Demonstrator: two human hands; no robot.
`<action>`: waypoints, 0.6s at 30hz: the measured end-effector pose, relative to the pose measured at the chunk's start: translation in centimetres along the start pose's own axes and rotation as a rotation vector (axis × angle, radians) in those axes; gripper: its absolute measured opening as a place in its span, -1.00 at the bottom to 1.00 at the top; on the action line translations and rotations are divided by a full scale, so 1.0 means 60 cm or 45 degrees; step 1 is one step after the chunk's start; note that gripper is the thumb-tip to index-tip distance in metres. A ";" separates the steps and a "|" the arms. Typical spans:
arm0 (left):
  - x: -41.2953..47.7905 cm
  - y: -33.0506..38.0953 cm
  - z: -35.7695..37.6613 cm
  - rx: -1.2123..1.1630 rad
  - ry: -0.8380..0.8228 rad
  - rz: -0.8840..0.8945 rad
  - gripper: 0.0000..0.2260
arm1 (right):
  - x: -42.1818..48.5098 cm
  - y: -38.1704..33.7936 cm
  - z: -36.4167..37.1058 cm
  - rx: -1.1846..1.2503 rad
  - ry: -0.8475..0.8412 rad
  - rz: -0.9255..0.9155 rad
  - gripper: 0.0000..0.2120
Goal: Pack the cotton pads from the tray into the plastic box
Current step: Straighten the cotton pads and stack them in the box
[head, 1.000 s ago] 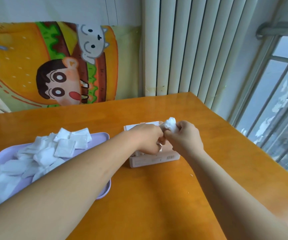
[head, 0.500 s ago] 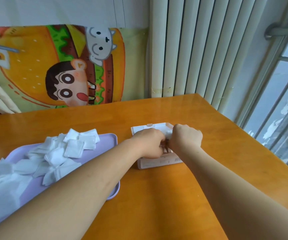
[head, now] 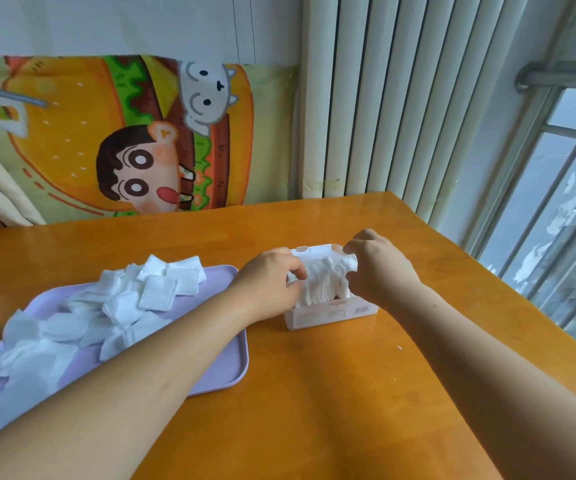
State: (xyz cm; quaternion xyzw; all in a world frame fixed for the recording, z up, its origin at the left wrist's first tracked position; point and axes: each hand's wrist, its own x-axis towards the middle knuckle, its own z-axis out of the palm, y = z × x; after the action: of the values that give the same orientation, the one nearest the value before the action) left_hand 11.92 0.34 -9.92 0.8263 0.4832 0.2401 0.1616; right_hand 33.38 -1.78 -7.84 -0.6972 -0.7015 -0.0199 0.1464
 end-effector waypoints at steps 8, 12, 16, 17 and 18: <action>-0.014 -0.006 0.011 0.103 -0.077 0.007 -0.78 | 0.002 -0.019 0.037 -0.042 -0.142 -0.073 -0.46; -0.009 -0.005 0.010 0.143 -0.132 -0.022 -0.77 | 0.031 -0.016 0.047 -0.134 -0.224 -0.132 -0.46; -0.007 -0.006 0.005 0.136 -0.143 -0.014 -0.80 | 0.044 -0.006 0.060 -0.182 -0.062 -0.160 -0.68; -0.006 -0.006 0.005 0.127 -0.140 -0.009 -0.81 | 0.045 -0.006 0.062 -0.202 -0.046 -0.160 -0.74; -0.007 -0.007 0.005 0.121 -0.140 -0.008 -0.82 | 0.044 -0.009 0.064 -0.223 -0.063 -0.147 -0.77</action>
State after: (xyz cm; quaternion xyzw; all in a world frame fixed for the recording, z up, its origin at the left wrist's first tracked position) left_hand 11.61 0.20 -10.50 0.8434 0.4871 0.1707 0.1493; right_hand 32.19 1.69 -10.80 -0.6660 -0.7394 -0.0722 0.0663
